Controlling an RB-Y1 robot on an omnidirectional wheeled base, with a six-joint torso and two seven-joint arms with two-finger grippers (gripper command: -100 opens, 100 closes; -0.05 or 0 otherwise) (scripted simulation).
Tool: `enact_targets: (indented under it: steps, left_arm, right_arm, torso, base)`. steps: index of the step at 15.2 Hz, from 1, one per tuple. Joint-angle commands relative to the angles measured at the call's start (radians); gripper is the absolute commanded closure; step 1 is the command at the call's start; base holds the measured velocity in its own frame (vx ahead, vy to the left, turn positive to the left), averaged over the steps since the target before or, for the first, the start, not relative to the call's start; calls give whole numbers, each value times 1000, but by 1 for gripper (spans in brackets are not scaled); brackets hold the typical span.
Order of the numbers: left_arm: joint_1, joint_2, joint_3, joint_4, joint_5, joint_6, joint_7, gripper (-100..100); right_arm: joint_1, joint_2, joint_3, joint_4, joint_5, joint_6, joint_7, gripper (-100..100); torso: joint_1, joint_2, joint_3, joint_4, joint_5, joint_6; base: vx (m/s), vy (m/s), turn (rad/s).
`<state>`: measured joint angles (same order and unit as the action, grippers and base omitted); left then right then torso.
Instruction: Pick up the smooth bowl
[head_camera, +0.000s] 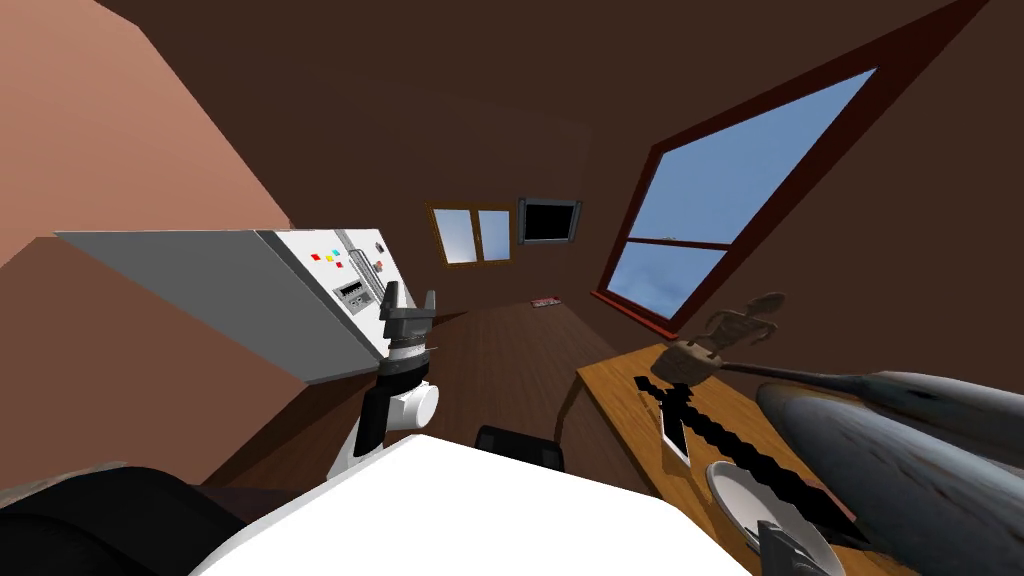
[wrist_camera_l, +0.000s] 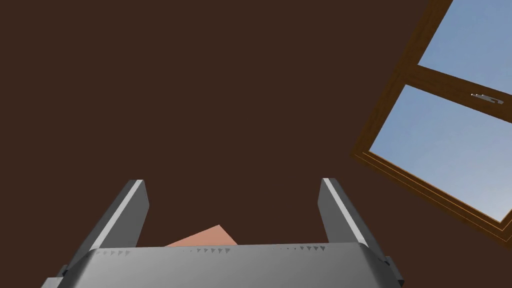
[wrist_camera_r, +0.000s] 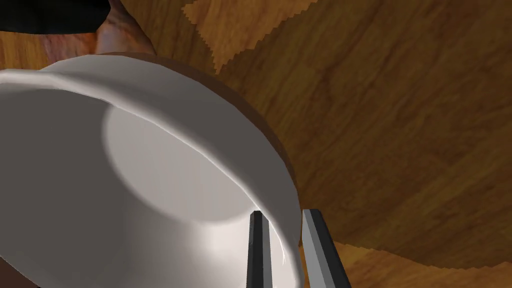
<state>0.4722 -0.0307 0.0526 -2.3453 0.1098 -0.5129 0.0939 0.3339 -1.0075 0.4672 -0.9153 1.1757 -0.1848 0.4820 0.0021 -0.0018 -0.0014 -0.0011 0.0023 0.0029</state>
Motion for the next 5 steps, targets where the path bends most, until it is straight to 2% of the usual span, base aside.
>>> enact_targets:
  steps: [1,3,4,5]
  left_arm:
    - [0,0,0,0,0,0,0,0]
    - [0,0,0,0,0,0,0,0]
    - [0,0,0,0,0,0,0,0]
    - [0,0,0,0,0,0,0,0]
  right_arm:
    - [10,-25,5,-27,7,0,-15,100]
    - [20,-51,1,-56,14,-10,-16,100]
    - [23,-59,0,-65,17,-13,-16,100]
    - [21,-47,0,-50,13,-11,-13,100]
  torso:
    - [0,0,0,0,0,0]
    - [4,-3,-2,0,1,0]
    - [6,-4,-2,0,1,-1]
    - [6,-5,-2,0,2,-2]
  base:
    - [72,56,-357]
    - [89,83,-236]
    - [81,71,-146]
    - [45,38,-52]
